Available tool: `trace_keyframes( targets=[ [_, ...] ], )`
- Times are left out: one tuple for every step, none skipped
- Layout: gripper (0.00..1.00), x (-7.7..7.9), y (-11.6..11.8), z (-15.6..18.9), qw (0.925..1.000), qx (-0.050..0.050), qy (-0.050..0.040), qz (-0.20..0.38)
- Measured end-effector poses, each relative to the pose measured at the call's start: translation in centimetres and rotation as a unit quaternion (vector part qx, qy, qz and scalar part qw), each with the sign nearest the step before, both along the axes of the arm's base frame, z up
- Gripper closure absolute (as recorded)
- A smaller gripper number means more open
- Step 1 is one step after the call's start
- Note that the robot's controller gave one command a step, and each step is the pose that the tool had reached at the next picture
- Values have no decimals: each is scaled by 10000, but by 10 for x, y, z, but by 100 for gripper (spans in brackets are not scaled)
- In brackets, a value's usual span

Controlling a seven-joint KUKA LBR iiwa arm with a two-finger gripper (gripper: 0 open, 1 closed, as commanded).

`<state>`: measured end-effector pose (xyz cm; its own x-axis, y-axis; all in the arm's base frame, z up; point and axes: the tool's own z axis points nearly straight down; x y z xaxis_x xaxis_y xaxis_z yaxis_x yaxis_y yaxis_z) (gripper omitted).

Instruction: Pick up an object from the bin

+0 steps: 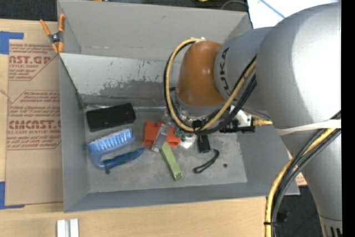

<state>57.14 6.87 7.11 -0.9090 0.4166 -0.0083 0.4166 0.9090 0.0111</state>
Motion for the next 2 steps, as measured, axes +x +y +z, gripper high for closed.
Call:
trace_keyframes(
  targets=[
    [100, 0, 0, 0, 10000, 1, 1, 0],
    [100, -3, 0, 16, 10000, -4, 43, 0]
  ],
)
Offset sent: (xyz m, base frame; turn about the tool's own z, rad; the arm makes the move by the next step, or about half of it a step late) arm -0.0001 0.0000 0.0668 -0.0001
